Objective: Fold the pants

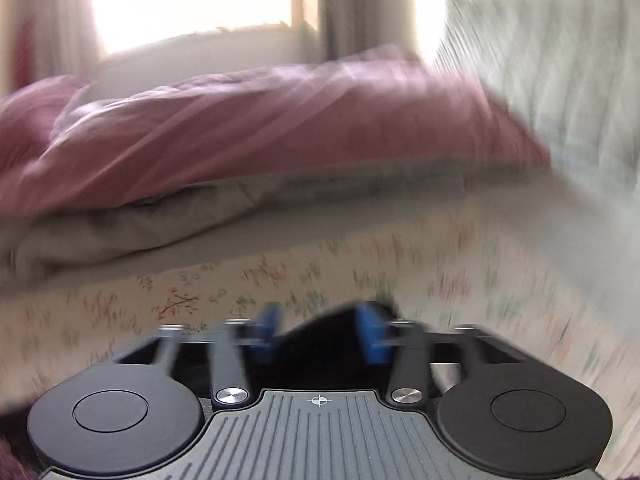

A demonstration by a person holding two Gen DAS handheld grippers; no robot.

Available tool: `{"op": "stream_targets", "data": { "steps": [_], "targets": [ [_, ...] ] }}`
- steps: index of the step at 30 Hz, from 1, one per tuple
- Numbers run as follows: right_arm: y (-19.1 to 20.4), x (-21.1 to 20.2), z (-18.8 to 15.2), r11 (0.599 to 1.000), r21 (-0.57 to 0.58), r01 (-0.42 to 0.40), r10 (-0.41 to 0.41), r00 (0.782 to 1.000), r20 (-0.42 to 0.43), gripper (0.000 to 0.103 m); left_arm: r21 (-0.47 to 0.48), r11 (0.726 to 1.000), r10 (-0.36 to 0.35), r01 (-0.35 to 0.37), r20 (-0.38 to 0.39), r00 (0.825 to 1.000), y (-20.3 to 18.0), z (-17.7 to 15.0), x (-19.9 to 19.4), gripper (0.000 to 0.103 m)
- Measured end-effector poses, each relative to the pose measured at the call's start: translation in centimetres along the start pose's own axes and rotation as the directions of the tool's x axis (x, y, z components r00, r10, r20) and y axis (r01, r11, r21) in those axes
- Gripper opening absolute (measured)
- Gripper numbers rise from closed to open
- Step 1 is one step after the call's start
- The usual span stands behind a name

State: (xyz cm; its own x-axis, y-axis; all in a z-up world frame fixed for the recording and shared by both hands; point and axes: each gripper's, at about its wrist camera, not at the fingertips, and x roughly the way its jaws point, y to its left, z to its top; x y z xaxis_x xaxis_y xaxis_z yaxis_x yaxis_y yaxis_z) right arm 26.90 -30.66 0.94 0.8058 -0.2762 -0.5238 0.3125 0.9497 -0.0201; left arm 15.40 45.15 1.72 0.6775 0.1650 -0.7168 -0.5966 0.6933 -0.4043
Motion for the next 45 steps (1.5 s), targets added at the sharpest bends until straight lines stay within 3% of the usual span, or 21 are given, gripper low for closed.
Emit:
{"op": "stream_targets", "data": {
  "steps": [2, 5, 9, 13, 16, 18, 20, 21, 25, 29, 31, 33, 34, 35, 36, 37, 40, 42, 43, 44, 45],
  "targets": [
    [2.4, -2.1, -0.7, 0.992, -0.118, -0.039, 0.049, 0.995, 0.082, 0.077, 0.066, 0.998, -0.018, 0.019, -0.011, 1.000, -0.4, -2.2, -0.1, 0.089],
    [7.4, -2.9, -2.2, 0.924, -0.287, -0.253, 0.253, 0.967, -0.036, 0.074, 0.125, 0.992, 0.017, -0.015, -0.012, 1.000, -0.7, -4.5, 0.9, 0.091],
    [14.8, -2.0, -5.3, 0.809, -0.494, -0.318, 0.284, 0.948, -0.145, 0.072, 0.154, 0.988, 0.022, -0.025, 0.022, 1.000, -1.2, -5.8, 2.0, 0.092],
    [18.5, -0.2, -7.3, 0.697, -0.619, -0.362, 0.331, 0.928, -0.170, 0.073, 0.222, 0.975, -0.040, 0.031, 0.033, 0.999, -1.5, -6.4, 1.6, 0.071],
    [19.4, 1.9, -7.3, 0.679, -0.605, -0.416, 0.339, 0.908, -0.244, 0.070, 0.282, 0.959, -0.043, 0.022, 0.070, 0.997, -1.8, -7.0, 1.2, 0.060],
    [19.3, 2.1, -7.5, 0.667, -0.576, -0.473, 0.378, 0.881, -0.285, 0.052, 0.278, 0.961, -0.037, 0.015, 0.073, 0.997, -1.3, -7.2, 1.0, 0.048],
    [19.3, 2.4, -7.3, 0.628, -0.538, -0.563, 0.437, 0.827, -0.355, 0.012, 0.273, 0.962, -0.058, 0.034, 0.081, 0.995, -0.7, -7.1, 0.1, 0.039],
    [19.4, 2.4, -7.1, 0.615, -0.531, -0.583, 0.446, 0.812, -0.376, 0.000, 0.275, 0.960, -0.069, 0.043, 0.086, 0.994, -0.5, -7.1, -0.4, 0.034],
    [21.1, 1.7, -7.2, 0.574, -0.626, -0.528, 0.397, 0.848, -0.351, 0.000, 0.286, 0.954, -0.111, 0.087, 0.068, 0.991, 0.6, -7.0, -1.9, 0.034],
    [21.7, 1.5, -6.0, 0.600, -0.621, -0.504, 0.411, 0.860, -0.301, 0.000, 0.296, 0.950, -0.121, 0.101, 0.050, 0.991, 1.3, -7.5, -2.2, 0.035],
    [22.4, 2.0, -6.2, 0.600, -0.649, -0.467, 0.379, 0.881, -0.284, 0.000, 0.293, 0.948, -0.139, 0.121, 0.042, 0.989, 1.8, -7.5, -2.4, 0.035],
    [22.3, 1.5, -6.6, 0.559, -0.671, -0.486, 0.405, 0.867, -0.291, 0.016, 0.272, 0.951, -0.160, 0.148, 0.024, 0.987, 2.4, -7.2, -2.5, 0.035],
    [22.0, 1.0, -6.9, 0.545, -0.682, -0.489, 0.424, 0.862, -0.279, 0.035, 0.252, 0.954, -0.170, 0.161, 0.014, 0.985, 2.8, -7.1, -2.6, 0.036],
    [21.4, 0.7, -6.8, 0.550, -0.673, -0.493, 0.450, 0.855, -0.259, 0.075, 0.218, 0.960, -0.181, 0.176, 0.002, 0.983, 3.3, -6.9, -2.5, 0.036],
    [20.6, 0.6, -6.6, 0.571, -0.642, -0.512, 0.478, 0.843, -0.247, 0.093, 0.178, 0.964, -0.197, 0.196, -0.008, 0.980, 3.7, -6.7, -2.5, 0.036],
    [20.0, 0.9, -6.3, 0.594, -0.601, -0.535, 0.499, 0.831, -0.246, 0.101, 0.144, 0.967, -0.209, 0.208, -0.007, 0.978, 4.0, -6.5, -2.3, 0.038],
    [19.8, 2.6, -6.3, 0.622, -0.527, -0.579, 0.489, 0.813, -0.316, 0.091, 0.085, 0.972, -0.220, 0.217, 0.022, 0.975, 4.3, -5.9, -1.9, 0.041],
    [20.1, 2.7, -6.8, 0.603, -0.544, -0.584, 0.494, 0.808, -0.320, 0.061, 0.103, 0.961, -0.260, 0.256, 0.020, 0.965, 3.6, -5.9, -1.7, 0.056],
    [20.3, 2.9, -7.0, 0.597, -0.531, -0.602, 0.506, 0.796, -0.333, 0.037, 0.136, 0.962, -0.242, 0.238, 0.015, 0.970, 2.8, -6.1, -1.3, 0.070],
    [20.3, 3.1, -7.0, 0.591, -0.507, -0.627, 0.526, 0.776, -0.347, 0.029, 0.179, 0.963, -0.204, 0.200, 0.006, 0.979, 2.0, -6.3, -0.7, 0.080],
    [20.5, 3.3, -7.2, 0.589, -0.505, -0.631, 0.530, 0.773, -0.348, 0.024, 0.195, 0.968, -0.158, 0.156, -0.007, 0.987, 1.3, -6.5, 0.1, 0.080]
  ]
}}
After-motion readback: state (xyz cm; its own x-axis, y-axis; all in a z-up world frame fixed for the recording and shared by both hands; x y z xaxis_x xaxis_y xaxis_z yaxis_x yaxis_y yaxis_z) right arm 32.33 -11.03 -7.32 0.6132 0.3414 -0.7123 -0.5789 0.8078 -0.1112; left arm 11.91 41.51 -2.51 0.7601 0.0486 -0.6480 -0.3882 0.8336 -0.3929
